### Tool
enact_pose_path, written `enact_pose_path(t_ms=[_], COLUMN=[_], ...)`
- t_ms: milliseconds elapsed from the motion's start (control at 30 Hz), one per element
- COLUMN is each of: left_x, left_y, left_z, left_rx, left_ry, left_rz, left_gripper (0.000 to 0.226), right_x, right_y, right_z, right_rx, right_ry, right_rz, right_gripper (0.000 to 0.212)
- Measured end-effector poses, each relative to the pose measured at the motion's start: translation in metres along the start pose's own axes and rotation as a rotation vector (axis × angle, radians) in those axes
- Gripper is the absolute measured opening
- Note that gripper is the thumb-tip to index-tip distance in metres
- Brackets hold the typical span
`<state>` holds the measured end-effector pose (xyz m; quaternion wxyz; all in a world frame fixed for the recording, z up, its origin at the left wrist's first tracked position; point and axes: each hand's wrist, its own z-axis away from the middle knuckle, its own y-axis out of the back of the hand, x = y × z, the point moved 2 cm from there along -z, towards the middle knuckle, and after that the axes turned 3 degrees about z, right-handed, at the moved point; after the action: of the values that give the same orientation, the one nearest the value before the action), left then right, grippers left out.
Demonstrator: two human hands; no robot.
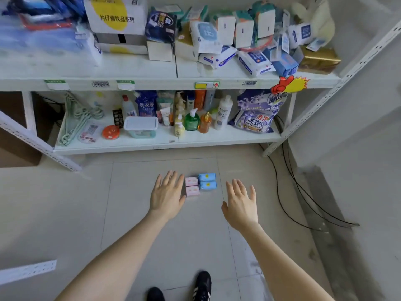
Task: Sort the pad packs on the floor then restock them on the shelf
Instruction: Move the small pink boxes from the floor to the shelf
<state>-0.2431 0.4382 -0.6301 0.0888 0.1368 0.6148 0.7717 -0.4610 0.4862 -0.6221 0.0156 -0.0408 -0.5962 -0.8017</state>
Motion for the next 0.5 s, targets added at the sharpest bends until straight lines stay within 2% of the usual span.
enact_pose_path(t_ms=[200, 500], left_x=[-0.002, -0.035], left_y=[-0.068, -0.184], left_z=[-0.031, -0.109], left_rx=[-0.105, -0.212], left_ry=[0.038, 0.005], left_rz=[-0.023, -0.027], left_gripper=[0.068, 0.068], right_x=[0.011, -0.018], right_y=[-0.061, -0.182], right_z=[-0.04, -0.126], right_rx=[-0.087, -0.206], right_ry=[0.077, 0.109], right_rz=[0.0, -0.051], right_gripper=[0.063, 0.064])
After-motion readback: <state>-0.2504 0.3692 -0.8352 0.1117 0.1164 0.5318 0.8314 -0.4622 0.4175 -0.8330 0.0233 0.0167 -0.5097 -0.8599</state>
